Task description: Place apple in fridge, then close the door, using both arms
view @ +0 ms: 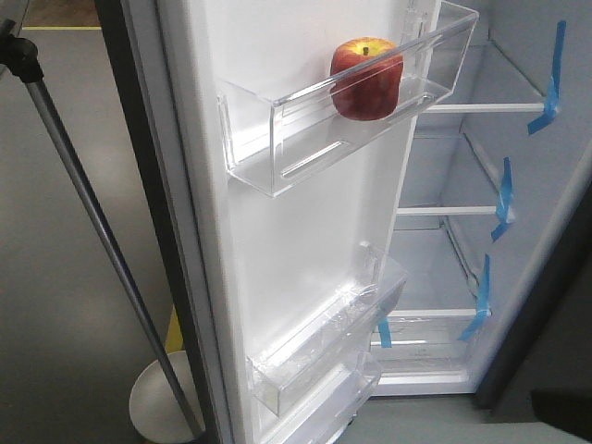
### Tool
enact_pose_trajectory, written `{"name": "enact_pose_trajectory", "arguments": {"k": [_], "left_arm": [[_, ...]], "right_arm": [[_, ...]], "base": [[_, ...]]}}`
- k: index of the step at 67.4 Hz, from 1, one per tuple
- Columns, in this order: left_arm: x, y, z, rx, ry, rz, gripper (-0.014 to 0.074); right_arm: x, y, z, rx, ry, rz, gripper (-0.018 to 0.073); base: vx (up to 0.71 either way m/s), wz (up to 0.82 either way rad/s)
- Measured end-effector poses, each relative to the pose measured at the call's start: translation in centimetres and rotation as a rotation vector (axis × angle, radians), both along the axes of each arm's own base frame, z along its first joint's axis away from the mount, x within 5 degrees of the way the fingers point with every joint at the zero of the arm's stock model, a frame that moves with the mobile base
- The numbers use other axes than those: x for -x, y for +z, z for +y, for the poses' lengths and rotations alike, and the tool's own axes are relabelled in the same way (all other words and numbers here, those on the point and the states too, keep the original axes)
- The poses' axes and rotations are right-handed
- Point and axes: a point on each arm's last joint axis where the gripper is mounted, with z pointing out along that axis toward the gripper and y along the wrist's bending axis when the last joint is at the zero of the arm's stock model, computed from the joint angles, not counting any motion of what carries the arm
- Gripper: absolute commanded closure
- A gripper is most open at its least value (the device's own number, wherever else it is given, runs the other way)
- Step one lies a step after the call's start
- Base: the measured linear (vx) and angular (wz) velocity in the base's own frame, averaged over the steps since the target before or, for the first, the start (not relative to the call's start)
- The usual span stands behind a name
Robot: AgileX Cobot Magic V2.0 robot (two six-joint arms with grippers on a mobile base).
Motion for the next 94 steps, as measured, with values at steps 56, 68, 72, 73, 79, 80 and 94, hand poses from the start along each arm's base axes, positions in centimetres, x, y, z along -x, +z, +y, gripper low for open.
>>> {"name": "enact_pose_trajectory", "arguments": {"k": [56, 68, 72, 73, 79, 80, 94], "left_arm": [[0.0, 0.0, 0.0, 0.000, 0.000, 0.000, 0.0603], [0.0, 0.0, 0.0, 0.000, 0.000, -0.001, 0.0603], [0.0, 0.1, 0.0, 0.000, 0.000, -0.013, 0.0603], [0.0, 0.2, 0.0, 0.000, 0.000, -0.018, 0.0603], [0.0, 0.5, 0.0, 0.000, -0.001, -0.057, 0.0603], [0.0, 0.5, 0.0, 0.000, -0.001, -0.057, 0.0603], [0.3, 2.3, 0.0, 0.071, -0.013, -0.245, 0.0603]], "right_arm": [[2.0, -1.7, -0.3, -0.050, 0.006, -0.017, -0.0031], [2.0, -1.7, -0.3, -0.050, 0.007, -0.016, -0.0031], [2.0, -1.7, -0.3, -0.050, 0.007, -0.016, -0.0031], [2.0, -1.7, -0.3, -0.050, 0.007, -0.016, -0.0031], [2.0, -1.7, -0.3, -0.050, 0.007, -0.016, -0.0031], [2.0, -1.7, -0.3, -0.050, 0.007, -0.016, -0.0031], [2.0, -1.7, -0.3, -0.050, 0.007, -0.016, -0.0031]], "base": [[0.00, 0.00], [0.00, 0.00], [0.00, 0.00], [0.00, 0.00], [0.00, 0.00], [0.00, 0.00], [0.00, 0.00]]}}
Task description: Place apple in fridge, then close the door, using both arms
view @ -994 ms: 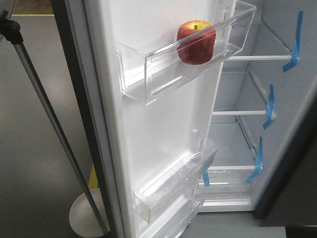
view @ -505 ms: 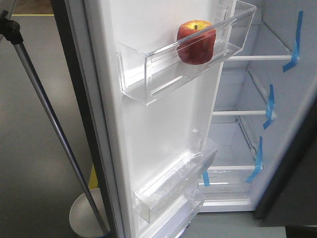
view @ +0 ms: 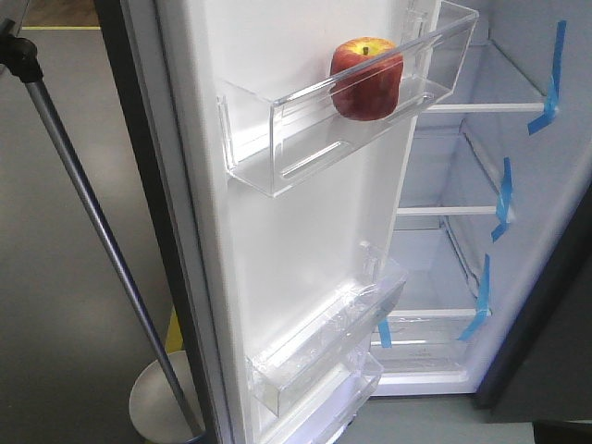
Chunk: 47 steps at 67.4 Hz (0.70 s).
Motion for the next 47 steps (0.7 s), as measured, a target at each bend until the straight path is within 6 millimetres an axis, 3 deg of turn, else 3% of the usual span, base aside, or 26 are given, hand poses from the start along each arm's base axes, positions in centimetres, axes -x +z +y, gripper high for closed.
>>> {"name": "enact_pose_trajectory", "arguments": {"k": [13, 22, 33, 47], "left_arm": [[1.3, 4.6, 0.0, 0.050, -0.019, -0.185, 0.0603], [1.4, 8.2, 0.0, 0.052, -0.019, -0.168, 0.0603], [-0.2, 12.3, 0.0, 0.031, -0.007, -0.030, 0.0603], [-4.1, 15.5, 0.0, -0.064, 0.015, 0.198, 0.0603]], "right_arm": [[0.0, 0.0, 0.0, 0.000, 0.000, 0.000, -0.0031], [0.0, 0.0, 0.0, 0.000, 0.000, 0.000, -0.0031], [0.0, 0.0, 0.0, 0.000, 0.000, 0.000, -0.0031], [0.0, 0.0, 0.0, 0.000, 0.000, -0.001, -0.0031]], "base": [[0.00, 0.00], [0.00, 0.00], [0.00, 0.00], [0.00, 0.00]]}}
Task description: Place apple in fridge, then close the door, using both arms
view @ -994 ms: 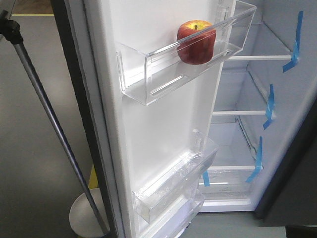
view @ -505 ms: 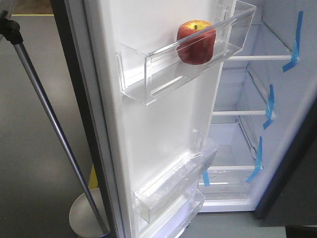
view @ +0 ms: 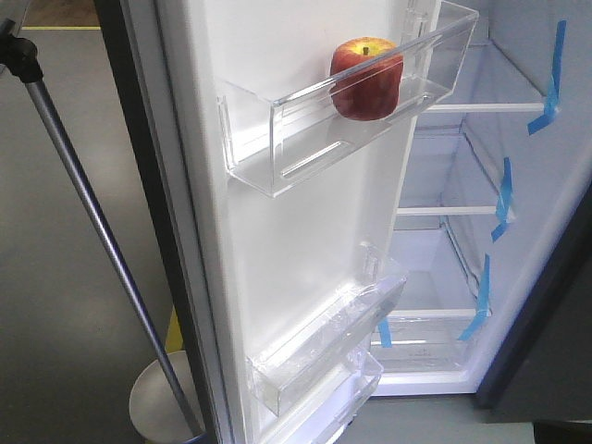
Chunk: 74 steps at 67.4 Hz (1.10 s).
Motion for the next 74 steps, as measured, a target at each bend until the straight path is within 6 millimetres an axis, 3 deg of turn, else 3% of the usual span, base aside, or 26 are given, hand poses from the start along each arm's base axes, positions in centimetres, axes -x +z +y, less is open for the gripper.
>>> {"name": "enact_pose_trajectory", "arguments": {"k": [10, 19, 42, 74], "left_arm": [[-3.3, 1.1, 0.0, -0.049, 0.000, 0.192, 0.0603], [-6.7, 0.8, 0.0, -0.056, -0.004, 0.394, 0.0603], [-14.6, -3.5, 0.0, -0.050, -0.021, 0.821, 0.0603], [-23.9, -8.4, -2.5, 0.013, -0.321, 1.018, 0.0603]], "right_arm": [[0.0, 0.0, 0.0, 0.000, 0.000, 0.000, -0.0031], [0.0, 0.0, 0.0, 0.000, 0.000, 0.000, -0.0031], [0.0, 0.0, 0.0, 0.000, 0.001, 0.001, -0.0031], [0.0, 0.0, 0.0, 0.000, 0.000, 0.000, -0.0031]], "base": [[0.00, 0.00], [0.00, 0.00], [0.00, 0.00], [0.00, 0.00]]}}
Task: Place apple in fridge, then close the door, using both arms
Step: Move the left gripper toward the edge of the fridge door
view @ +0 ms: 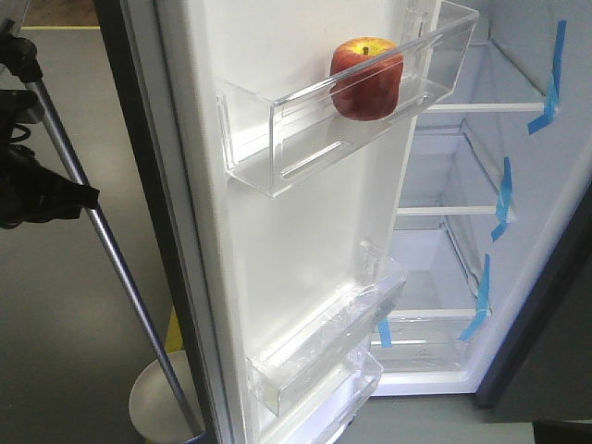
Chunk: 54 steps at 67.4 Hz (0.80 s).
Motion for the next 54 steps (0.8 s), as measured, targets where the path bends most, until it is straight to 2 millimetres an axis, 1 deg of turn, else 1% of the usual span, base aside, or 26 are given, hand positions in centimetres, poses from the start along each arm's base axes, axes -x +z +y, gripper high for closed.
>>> {"name": "enact_pose_trajectory", "arguments": {"k": [16, 28, 34, 44, 49, 54], "left_arm": [[-4.9, -0.5, -1.1, 0.116, -0.058, -0.003, 0.0603], [-7.2, -0.8, -2.0, 0.218, -0.098, 0.004, 0.0603], [-7.5, -0.7, -2.7, 0.276, -0.117, -0.008, 0.0603], [-7.6, -0.2, -4.0, 0.349, -0.166, -0.039, 0.0603], [-7.4, -0.1, -4.8, 0.367, -0.204, -0.041, 0.0603], [-7.3, 0.0, -5.1, 0.372, -0.216, -0.044, 0.0603]], "right_arm": [[0.0, 0.0, 0.0, 0.000, 0.001, 0.001, -0.0031], [0.0, 0.0, 0.0, 0.000, 0.001, 0.001, -0.0031], [0.0, 0.0, 0.0, 0.000, 0.001, 0.001, -0.0031], [0.0, 0.0, 0.0, 0.000, 0.000, 0.000, -0.0031], [0.0, 0.0, 0.0, 0.000, 0.000, 0.000, -0.0031], [0.0, 0.0, 0.0, 0.000, 0.000, 0.000, -0.0031]], "base": [[0.00, 0.00], [0.00, 0.00], [0.00, 0.00], [0.00, 0.00], [0.00, 0.00], [0.00, 0.00]]}}
